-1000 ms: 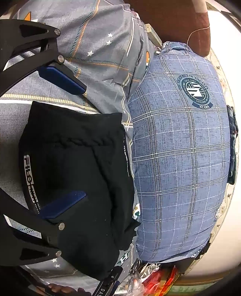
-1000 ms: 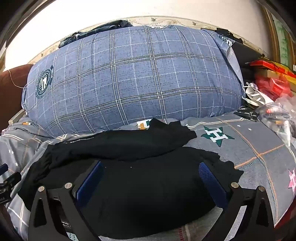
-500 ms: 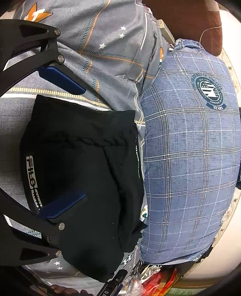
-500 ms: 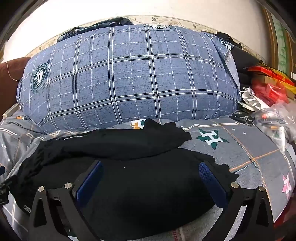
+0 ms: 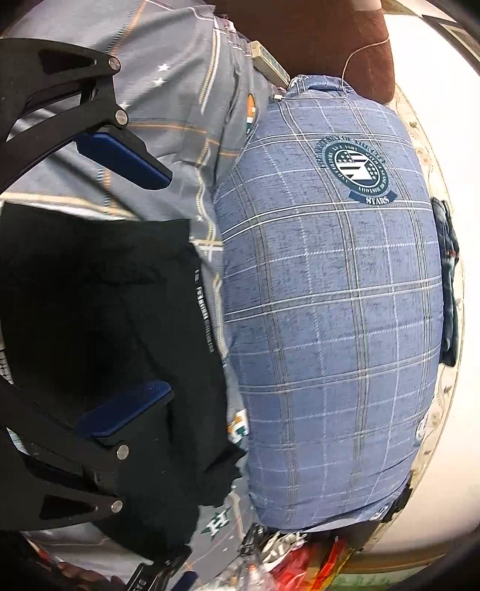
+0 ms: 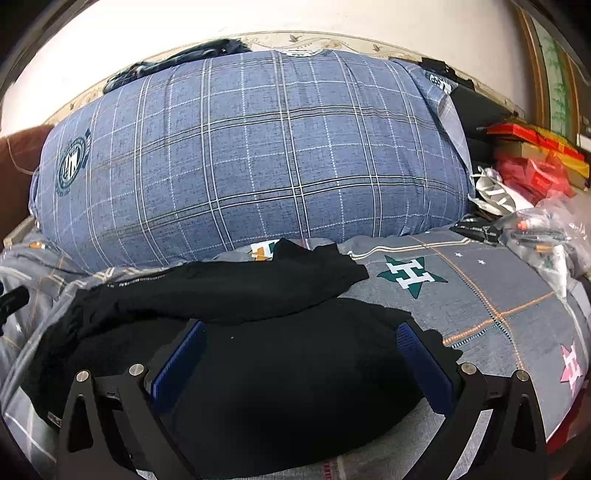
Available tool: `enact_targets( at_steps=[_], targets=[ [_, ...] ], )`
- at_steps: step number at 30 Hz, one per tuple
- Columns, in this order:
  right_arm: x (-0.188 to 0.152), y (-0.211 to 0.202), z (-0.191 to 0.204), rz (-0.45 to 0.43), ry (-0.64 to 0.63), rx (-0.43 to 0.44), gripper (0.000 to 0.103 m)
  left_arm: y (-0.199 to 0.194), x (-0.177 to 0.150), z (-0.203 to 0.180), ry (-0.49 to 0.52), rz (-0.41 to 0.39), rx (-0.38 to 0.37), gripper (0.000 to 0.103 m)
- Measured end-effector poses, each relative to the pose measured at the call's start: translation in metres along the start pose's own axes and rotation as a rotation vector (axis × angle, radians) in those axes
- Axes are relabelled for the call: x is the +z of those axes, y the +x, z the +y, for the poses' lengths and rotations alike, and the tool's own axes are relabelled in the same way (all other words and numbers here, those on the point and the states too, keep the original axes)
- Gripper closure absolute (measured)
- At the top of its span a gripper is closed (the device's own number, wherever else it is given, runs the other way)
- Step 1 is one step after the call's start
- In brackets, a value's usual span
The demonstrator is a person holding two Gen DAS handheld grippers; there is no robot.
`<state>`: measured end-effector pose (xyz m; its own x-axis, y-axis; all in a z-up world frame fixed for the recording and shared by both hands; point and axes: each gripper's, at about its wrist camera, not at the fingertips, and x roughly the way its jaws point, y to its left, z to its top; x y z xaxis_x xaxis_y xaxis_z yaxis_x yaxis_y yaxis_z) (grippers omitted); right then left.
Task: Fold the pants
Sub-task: 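Move both open grippers over the black pants toward the waistband edge, then close both grippers on the waistband edge of the black pants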
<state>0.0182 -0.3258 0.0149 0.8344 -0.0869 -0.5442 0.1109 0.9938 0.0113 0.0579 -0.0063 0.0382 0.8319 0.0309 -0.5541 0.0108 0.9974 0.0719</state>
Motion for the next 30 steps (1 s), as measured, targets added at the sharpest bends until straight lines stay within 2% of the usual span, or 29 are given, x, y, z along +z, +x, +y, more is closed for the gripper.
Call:
enact_targets(
  at_steps=[5,9,11,14,19,23,24,30],
  targets=[
    [0.018,0.025,-0.021,0.044,0.017,0.027,0.000,0.037,0.007,0.034,-0.048,0.070,0.047,0.000],
    [0.045,0.059,-0.036,0.092,0.048,0.100,0.000,0.075,0.012,0.058,-0.030,0.150,0.081,0.000],
    [0.059,0.081,-0.039,0.114,0.042,0.096,0.000,0.090,0.015,0.068,-0.036,0.167,0.085,0.000],
    [0.078,0.117,-0.038,0.164,0.017,0.080,0.000,0.113,0.018,0.083,-0.077,0.205,0.063,0.000],
    [0.096,0.164,-0.053,0.208,0.066,0.091,0.002,0.148,0.012,0.098,-0.127,0.271,0.017,0.000],
    [0.105,0.196,-0.086,0.248,0.275,0.173,0.002,0.164,0.014,0.102,-0.162,0.289,-0.046,0.000],
    [0.107,0.203,-0.088,0.254,0.294,0.185,0.004,0.168,0.016,0.104,-0.170,0.293,-0.056,0.000],
    [0.110,0.249,-0.075,0.349,0.245,0.138,0.016,0.190,0.018,0.097,-0.185,0.363,-0.148,0.012]
  ],
)
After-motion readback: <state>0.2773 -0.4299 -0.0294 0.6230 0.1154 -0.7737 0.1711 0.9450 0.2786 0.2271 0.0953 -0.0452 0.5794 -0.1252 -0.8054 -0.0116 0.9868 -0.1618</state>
